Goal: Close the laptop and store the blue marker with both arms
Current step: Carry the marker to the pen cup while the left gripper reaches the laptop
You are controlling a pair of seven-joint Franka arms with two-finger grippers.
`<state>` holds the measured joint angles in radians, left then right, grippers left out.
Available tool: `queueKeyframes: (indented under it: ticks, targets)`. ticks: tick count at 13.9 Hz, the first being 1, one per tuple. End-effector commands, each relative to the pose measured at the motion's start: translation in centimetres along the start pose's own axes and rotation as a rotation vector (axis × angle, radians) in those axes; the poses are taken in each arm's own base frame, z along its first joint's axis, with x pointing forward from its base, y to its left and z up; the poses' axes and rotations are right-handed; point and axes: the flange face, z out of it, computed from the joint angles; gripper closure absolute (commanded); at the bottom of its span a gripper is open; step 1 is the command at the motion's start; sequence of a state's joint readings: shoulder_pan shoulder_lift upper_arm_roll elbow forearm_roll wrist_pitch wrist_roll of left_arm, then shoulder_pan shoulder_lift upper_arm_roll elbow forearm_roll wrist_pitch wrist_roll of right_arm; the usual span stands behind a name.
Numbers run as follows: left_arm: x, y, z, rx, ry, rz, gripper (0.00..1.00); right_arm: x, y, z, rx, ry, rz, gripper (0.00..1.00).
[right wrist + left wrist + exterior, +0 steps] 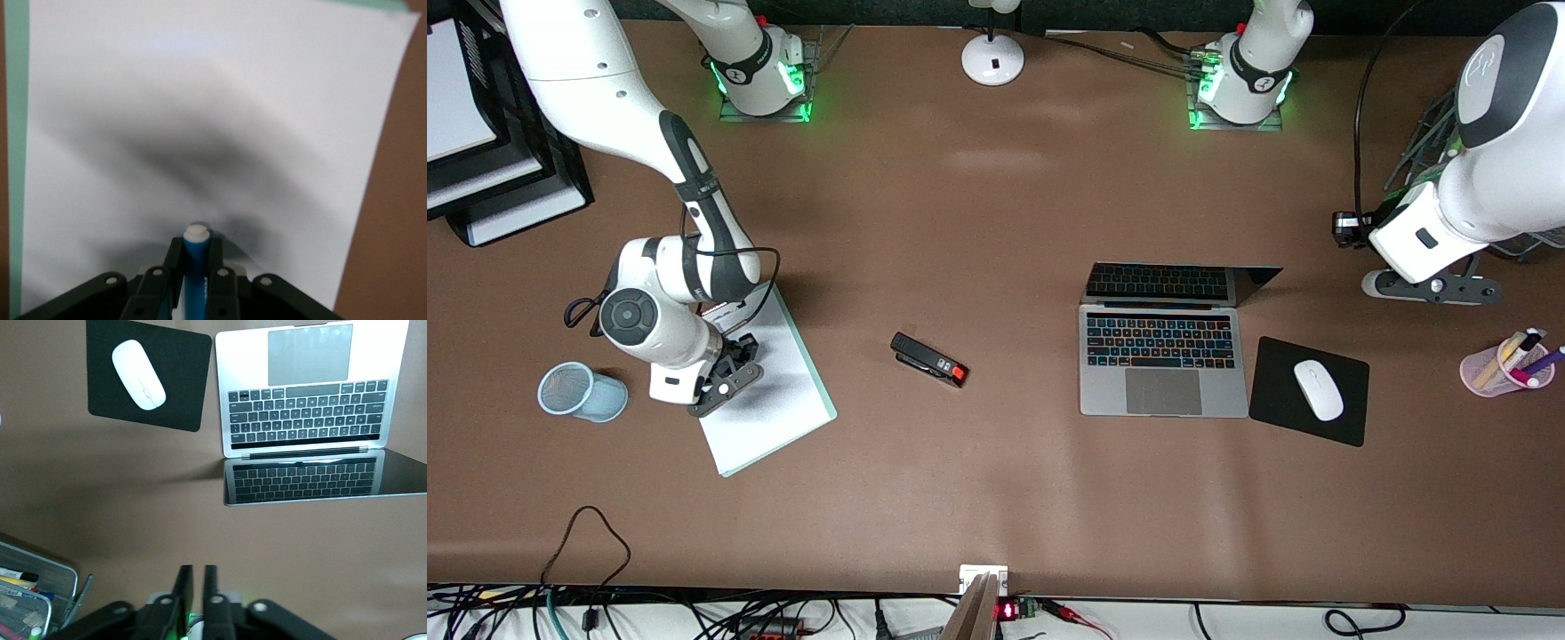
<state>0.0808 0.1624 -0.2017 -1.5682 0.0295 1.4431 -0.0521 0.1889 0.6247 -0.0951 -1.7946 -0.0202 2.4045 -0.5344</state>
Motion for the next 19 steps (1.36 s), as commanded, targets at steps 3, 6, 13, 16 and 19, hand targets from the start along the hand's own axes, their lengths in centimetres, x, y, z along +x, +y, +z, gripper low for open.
queueKeyframes:
  ticks: [3,6,13,16,19]
  targets:
    - [-0.2,1.0,1.5,-0.073,-0.045,-0.01,1.0,1.4,2.1,-9.1,0.009,-0.005,-0.03,1.0]
    - [-1.7,1.9,2.7,-0.096,-0.039,-0.012,1.0,0.4,5.0,-12.7,-0.021,0.037,-0.182,1.0]
    - [-4.3,9.7,9.3,-0.11,0.041,-0.06,1.0,-4.5,11.6,-16.0,0.06,0.275,-0.442,1.0]
    - [-3.9,12.7,14.2,-0.103,0.078,-0.055,1.0,-7.0,13.8,-16.5,0.118,0.399,-0.497,1.0]
    - [-3.8,13.7,17.0,-0.102,0.052,-0.08,1.0,-9.5,17.0,-17.4,0.182,0.537,-0.547,1.0]
